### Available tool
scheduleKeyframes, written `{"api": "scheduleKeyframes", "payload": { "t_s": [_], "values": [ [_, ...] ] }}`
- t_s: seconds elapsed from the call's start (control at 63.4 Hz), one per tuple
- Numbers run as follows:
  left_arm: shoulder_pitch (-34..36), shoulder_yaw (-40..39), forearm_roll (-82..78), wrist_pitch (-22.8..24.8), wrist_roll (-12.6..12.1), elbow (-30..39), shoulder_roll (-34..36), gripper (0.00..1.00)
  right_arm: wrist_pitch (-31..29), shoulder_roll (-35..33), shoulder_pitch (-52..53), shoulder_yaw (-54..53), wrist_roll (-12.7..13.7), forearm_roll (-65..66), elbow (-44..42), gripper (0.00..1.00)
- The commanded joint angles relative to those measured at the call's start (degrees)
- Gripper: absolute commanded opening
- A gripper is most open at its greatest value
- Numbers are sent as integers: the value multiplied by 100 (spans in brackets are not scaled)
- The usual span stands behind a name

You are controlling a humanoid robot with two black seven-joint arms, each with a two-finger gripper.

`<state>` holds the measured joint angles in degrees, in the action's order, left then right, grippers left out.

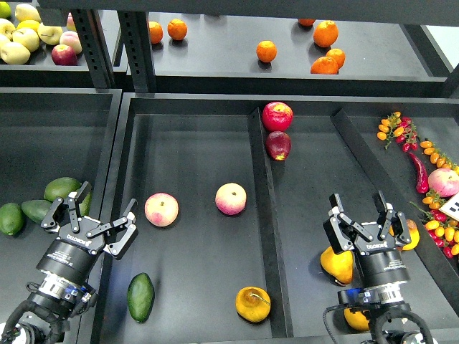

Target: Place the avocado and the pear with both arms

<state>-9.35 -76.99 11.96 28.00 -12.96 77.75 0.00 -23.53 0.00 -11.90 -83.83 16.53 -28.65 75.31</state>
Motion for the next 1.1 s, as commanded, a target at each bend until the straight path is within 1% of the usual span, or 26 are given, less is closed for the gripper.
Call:
{"api": "scheduleKeyframes", "payload": {
  "t_s": [0.0,0.095,0.158,0.237,0.599,1.088],
  "values": [
    [3,9,8,0,-13,29,0,99,-11,0,4,-45,-1,-1,1,100],
    [3,17,17,0,57,65,0,99,-20,0,4,-54,-9,-1,-7,100],
    [-6,-35,17,0,180,64,0,99,-37,0,4,-45,-1,-1,-7,100],
    [-6,-88,17,0,268,56,0,99,-29,0,4,-45,-1,-1,-7,100],
    [-15,-79,8,0,268,-6,0,100,-81,0,-5,-54,-10,8,-7,100],
    [12,-35,-1,0,242,152,0,99,-72,0,12,-28,-10,8,-7,100]
  ]
}}
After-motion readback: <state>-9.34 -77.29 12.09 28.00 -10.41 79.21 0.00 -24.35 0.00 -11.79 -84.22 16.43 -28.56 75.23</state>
